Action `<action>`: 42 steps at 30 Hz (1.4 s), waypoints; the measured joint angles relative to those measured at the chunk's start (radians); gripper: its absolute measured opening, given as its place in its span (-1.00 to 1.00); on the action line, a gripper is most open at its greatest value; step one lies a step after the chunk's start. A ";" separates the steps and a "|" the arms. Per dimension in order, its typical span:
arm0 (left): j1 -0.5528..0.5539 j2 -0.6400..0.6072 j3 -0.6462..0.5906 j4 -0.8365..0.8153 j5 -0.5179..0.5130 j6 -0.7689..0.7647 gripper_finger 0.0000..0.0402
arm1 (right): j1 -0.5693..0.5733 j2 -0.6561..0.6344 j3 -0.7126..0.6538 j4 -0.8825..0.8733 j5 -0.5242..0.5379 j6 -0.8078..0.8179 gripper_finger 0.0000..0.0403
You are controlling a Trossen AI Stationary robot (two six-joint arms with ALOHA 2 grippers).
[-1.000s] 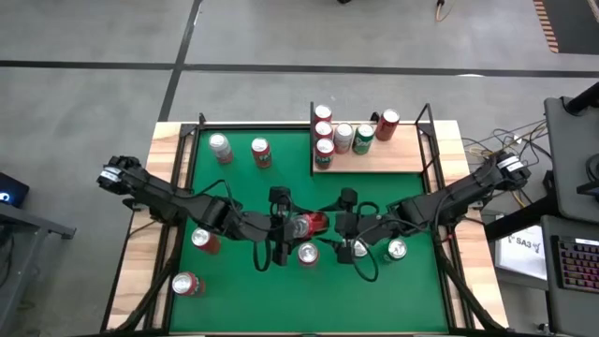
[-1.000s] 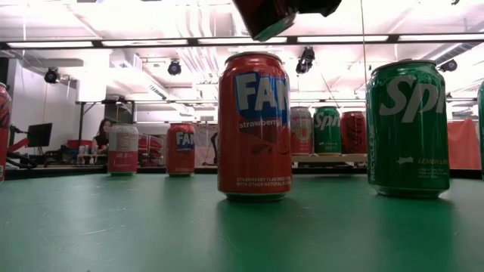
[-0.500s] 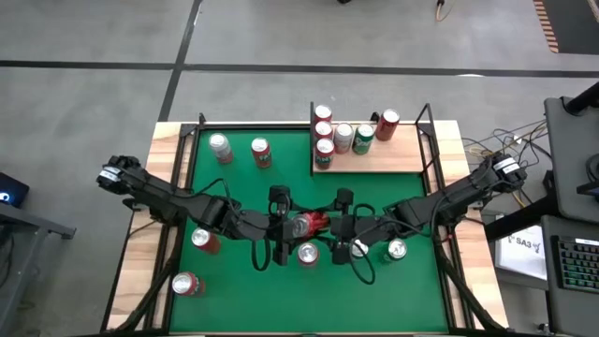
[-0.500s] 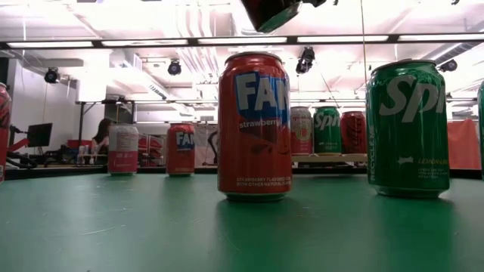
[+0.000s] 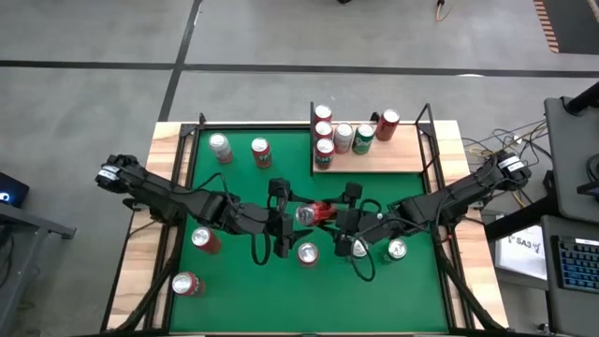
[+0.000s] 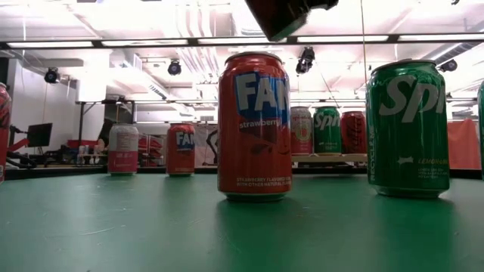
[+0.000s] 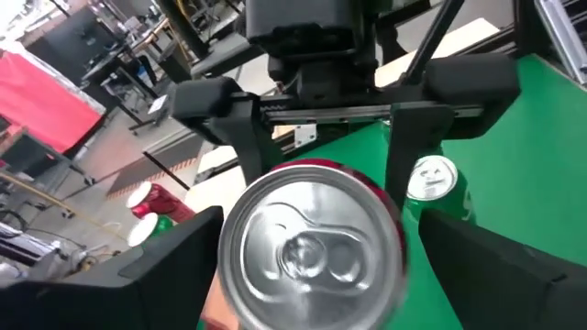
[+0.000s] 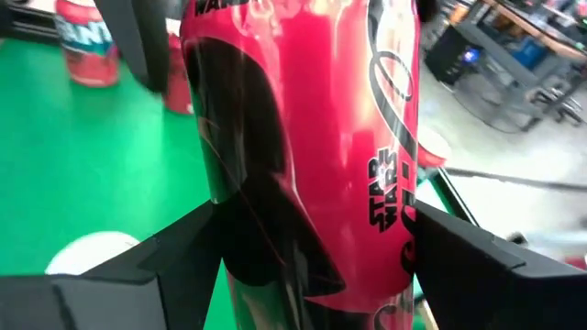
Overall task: Place canned beverage on shelf
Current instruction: Put the bottom red/black soda can on the shelf aligned with the other red/black soda can
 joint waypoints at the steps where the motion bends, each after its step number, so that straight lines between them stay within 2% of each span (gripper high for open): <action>1: 0.003 -0.003 0.000 -0.001 0.001 0.009 0.73 | -0.003 -0.012 -0.013 -0.009 0.008 0.013 0.42; 7: 0.012 -0.025 0.000 -0.008 0.005 0.044 0.74 | -0.020 -0.110 -0.105 -0.008 0.079 0.083 0.42; 13: 0.015 -0.054 0.000 0.046 -0.002 0.061 0.74 | -0.054 -0.278 -0.279 -0.003 0.181 0.188 0.42; 21: 0.015 -0.024 0.000 0.154 0.062 0.060 0.74 | -0.154 -0.508 -0.584 0.044 0.458 0.509 0.43; 23: 0.015 -0.015 -0.001 0.177 0.075 0.035 0.74 | -0.182 -0.547 -0.643 0.047 0.481 0.594 0.43; 28: 0.014 -0.009 -0.014 0.295 0.157 -0.013 0.74 | -0.212 -0.575 -0.752 0.060 0.531 0.738 0.43; 32: 0.014 -0.009 -0.052 0.376 0.172 -0.015 0.74 | -0.213 -0.572 -0.798 0.063 0.588 0.834 0.43; 42: 0.027 -0.045 -0.200 0.535 0.156 -0.007 0.61 | -0.231 -0.570 -0.827 0.060 0.621 0.870 0.43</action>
